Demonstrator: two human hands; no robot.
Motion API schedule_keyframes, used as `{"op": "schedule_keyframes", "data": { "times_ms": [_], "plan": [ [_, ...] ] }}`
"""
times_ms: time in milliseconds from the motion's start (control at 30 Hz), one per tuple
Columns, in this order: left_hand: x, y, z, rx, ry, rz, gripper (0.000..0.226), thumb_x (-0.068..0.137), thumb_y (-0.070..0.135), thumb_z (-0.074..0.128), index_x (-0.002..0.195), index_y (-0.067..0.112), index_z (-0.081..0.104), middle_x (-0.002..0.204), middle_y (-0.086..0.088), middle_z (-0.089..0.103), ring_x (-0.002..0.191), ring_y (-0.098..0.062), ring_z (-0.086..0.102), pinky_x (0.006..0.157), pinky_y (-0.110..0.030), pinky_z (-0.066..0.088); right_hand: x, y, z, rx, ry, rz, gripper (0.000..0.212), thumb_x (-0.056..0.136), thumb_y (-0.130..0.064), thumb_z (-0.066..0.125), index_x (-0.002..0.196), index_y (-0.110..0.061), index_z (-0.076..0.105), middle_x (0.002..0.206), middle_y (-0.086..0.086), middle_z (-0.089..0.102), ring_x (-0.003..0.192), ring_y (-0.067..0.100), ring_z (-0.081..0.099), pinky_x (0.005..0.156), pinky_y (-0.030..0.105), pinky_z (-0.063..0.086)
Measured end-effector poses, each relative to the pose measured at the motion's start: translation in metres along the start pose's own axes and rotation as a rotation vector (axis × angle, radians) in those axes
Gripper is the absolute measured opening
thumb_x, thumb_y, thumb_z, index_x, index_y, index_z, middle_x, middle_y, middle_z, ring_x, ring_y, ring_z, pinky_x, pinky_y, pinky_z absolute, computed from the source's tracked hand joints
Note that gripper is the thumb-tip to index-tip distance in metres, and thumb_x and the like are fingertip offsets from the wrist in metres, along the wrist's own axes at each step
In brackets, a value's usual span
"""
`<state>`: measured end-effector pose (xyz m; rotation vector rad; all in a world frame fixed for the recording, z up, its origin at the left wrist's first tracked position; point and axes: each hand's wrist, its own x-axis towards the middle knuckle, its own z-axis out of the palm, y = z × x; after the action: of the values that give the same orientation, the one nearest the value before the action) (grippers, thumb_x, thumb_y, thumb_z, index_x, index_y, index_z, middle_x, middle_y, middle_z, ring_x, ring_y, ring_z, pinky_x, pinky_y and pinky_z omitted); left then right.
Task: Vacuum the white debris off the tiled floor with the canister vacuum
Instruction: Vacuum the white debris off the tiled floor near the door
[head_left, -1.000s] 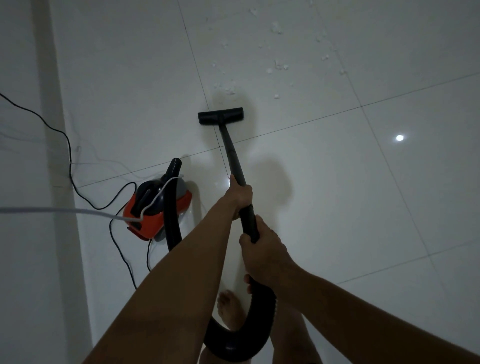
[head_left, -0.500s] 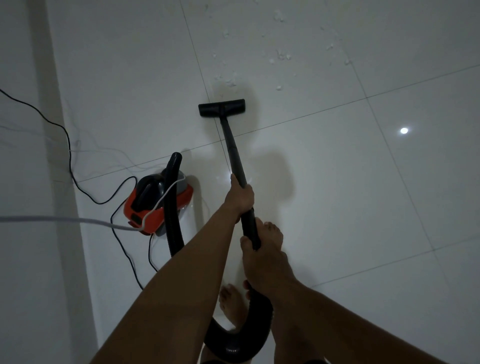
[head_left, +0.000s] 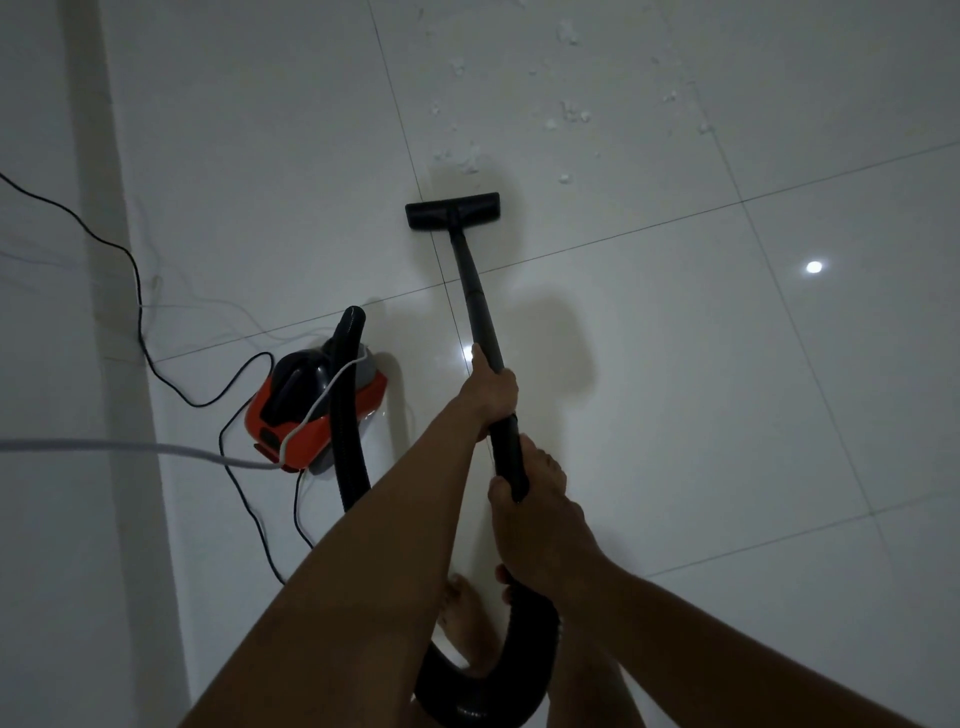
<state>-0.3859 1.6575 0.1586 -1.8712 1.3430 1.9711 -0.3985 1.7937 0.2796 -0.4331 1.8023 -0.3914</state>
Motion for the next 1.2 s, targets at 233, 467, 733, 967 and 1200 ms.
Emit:
{"op": "schedule_keyframes", "data": {
  "times_ms": [233, 467, 733, 967, 1200],
  "plan": [
    [0.033, 0.003, 0.008, -0.015, 0.009, 0.045, 0.071, 0.105, 0.021, 0.036, 0.156, 0.033, -0.011, 0.117, -0.019, 0.055, 0.074, -0.017, 0.052, 0.074, -0.036, 0.050, 0.029, 0.006, -0.009, -0.016, -0.039, 0.058, 0.058, 0.108, -0.038, 0.040, 0.153, -0.057, 0.009, 0.098, -0.001, 0.066, 0.075, 0.020, 0.072, 0.081, 0.049, 0.064],
    [0.061, 0.020, 0.012, -0.031, 0.011, 0.069, 0.070, 0.106, 0.022, 0.034, 0.156, 0.033, -0.015, 0.107, -0.009, 0.052, 0.075, -0.016, 0.053, 0.069, -0.031, 0.050, 0.059, -0.001, -0.020, -0.049, -0.018, 0.025, 0.058, 0.107, -0.042, 0.036, 0.147, -0.065, 0.002, 0.115, 0.009, 0.066, 0.093, 0.029, 0.072, 0.076, 0.046, 0.065],
    [0.096, 0.045, 0.005, 0.011, 0.035, 0.083, 0.070, 0.106, 0.024, 0.035, 0.156, 0.034, -0.013, 0.107, -0.011, 0.055, 0.074, -0.017, 0.053, 0.072, -0.034, 0.051, 0.104, -0.009, -0.032, -0.065, -0.024, -0.009, 0.061, 0.109, -0.039, 0.037, 0.155, -0.056, 0.001, 0.078, 0.003, 0.069, 0.062, 0.018, 0.070, 0.068, 0.041, 0.065],
    [0.106, 0.054, 0.010, 0.004, 0.043, 0.091, 0.070, 0.106, 0.023, 0.034, 0.156, 0.032, -0.013, 0.101, -0.009, 0.052, 0.073, -0.016, 0.053, 0.073, -0.035, 0.050, 0.110, -0.013, -0.048, -0.117, -0.034, -0.074, 0.063, 0.110, -0.033, 0.036, 0.161, -0.048, 0.002, 0.078, -0.002, 0.065, 0.056, 0.009, 0.063, 0.043, 0.017, 0.047],
    [0.085, 0.045, 0.017, -0.013, 0.018, 0.065, 0.071, 0.105, 0.023, 0.037, 0.156, 0.032, -0.012, 0.115, -0.019, 0.055, 0.073, -0.017, 0.052, 0.069, -0.034, 0.050, 0.083, -0.014, -0.052, -0.082, -0.072, -0.007, 0.064, 0.110, -0.035, 0.036, 0.161, -0.047, 0.000, 0.082, 0.001, 0.065, 0.057, 0.013, 0.065, 0.048, 0.023, 0.052]
  ]
}}
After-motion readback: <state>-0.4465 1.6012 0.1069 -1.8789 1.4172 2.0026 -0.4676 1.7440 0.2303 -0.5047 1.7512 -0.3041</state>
